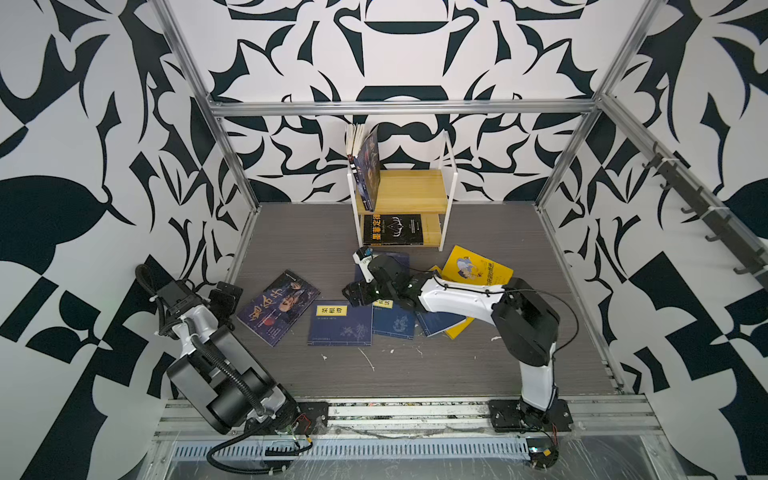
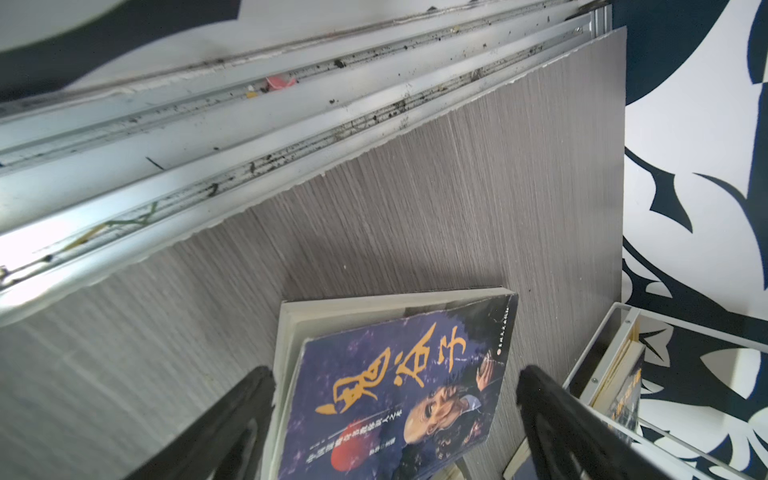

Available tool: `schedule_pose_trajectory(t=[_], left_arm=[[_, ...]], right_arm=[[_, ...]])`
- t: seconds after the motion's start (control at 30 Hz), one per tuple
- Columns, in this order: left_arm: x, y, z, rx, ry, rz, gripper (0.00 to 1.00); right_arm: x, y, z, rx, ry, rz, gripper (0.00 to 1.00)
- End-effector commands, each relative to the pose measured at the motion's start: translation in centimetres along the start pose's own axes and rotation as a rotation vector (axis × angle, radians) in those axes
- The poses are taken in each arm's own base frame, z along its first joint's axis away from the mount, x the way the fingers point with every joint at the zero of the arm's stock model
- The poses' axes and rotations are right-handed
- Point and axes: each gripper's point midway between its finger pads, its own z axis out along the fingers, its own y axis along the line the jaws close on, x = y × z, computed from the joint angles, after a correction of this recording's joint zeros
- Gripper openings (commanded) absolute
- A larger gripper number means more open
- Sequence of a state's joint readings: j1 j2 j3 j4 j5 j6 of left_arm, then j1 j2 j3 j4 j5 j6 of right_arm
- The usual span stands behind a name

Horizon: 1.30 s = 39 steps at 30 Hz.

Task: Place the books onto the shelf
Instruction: 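Grasp and lift the second purple book with left gripper while right gripper approaches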

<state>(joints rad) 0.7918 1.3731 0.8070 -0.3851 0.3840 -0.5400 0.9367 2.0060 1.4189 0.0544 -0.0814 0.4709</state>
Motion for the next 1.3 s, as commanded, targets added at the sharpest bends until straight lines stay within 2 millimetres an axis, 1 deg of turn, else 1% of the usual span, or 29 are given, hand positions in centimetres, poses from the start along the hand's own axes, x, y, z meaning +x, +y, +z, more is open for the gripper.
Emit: schedule_pose_trajectory(t=[0.0, 0.1, 0.27, 0.4, 0.47, 0.6, 0.67, 0.7, 0.8, 0.87, 0.9, 0.93, 1.1, 1.17, 1.2, 1.27], left_arm=[[0.6, 0.8, 0.7, -0.014, 0.03, -0.036, 0.95], [0.9, 1.5, 1.1, -0.039, 0.047, -0.043, 0.95], [1.9, 2.7, 2.0, -0.078, 0.079, -0.044, 0.89], [3.3, 2.6, 3.1, -0.129, 0.141, 0.064, 0.9], [3.8, 2.5, 3.4, -0.152, 0.173, 0.081, 0.9], [3.8, 3.0, 3.8, -0.192, 0.188, 0.085, 0.91], [4.1, 3.1, 4.2, -0.19, 0.192, 0.092, 0.91], [4.4, 3.0, 4.4, -0.188, 0.196, 0.104, 0.91], [4.8, 3.2, 5.0, -0.191, 0.196, 0.126, 0.91], [5.0, 3.4, 5.7, -0.181, 0.212, 0.106, 0.91], [5.2, 3.2, 6.0, -0.169, 0.226, 0.097, 0.91], [5.3, 2.9, 6.3, -0.151, 0.242, 0.085, 0.9], [5.7, 1.1, 7.2, -0.09, 0.291, 0.094, 0.86], [6.2, -0.2, 7.4, -0.026, 0.317, 0.075, 0.86], [6.4, -0.8, 7.5, -0.005, 0.324, 0.077, 0.82], [6.8, -2.1, 7.3, 0.042, 0.333, 0.107, 0.8]], right_arm=[[-2.3, 2.1, 1.0, -0.065, -0.014, 0.056, 0.91], [-2.8, 2.6, 2.9, -0.079, -0.005, 0.076, 0.91], [-4.0, 3.7, 5.8, -0.136, -0.009, 0.135, 0.9], [-4.3, 4.3, 7.9, -0.168, -0.003, 0.165, 0.89], [-4.0, 4.2, 8.8, -0.175, 0.006, 0.181, 0.89], [-3.5, 4.0, 9.9, -0.178, 0.011, 0.208, 0.88], [-3.9, 4.2, 10.2, -0.186, 0.007, 0.216, 0.88], [-3.3, 3.9, 11.0, -0.181, 0.022, 0.223, 0.88], [-3.0, 4.2, 12.1, -0.201, 0.05, 0.235, 0.87], [-2.3, 4.4, 13.0, -0.222, 0.076, 0.246, 0.83], [-2.2, 4.6, 13.3, -0.238, 0.084, 0.249, 0.79], [-1.9, 4.6, 13.6, -0.244, 0.094, 0.258, 0.77], [-0.5, 4.9, 14.6, -0.277, 0.126, 0.301, 0.75], [-0.2, 5.1, 14.6, -0.283, 0.136, 0.301, 0.74], [0.0, 5.1, 14.6, -0.283, 0.141, 0.3, 0.74], [0.2, 5.2, 14.6, -0.282, 0.146, 0.297, 0.73]])
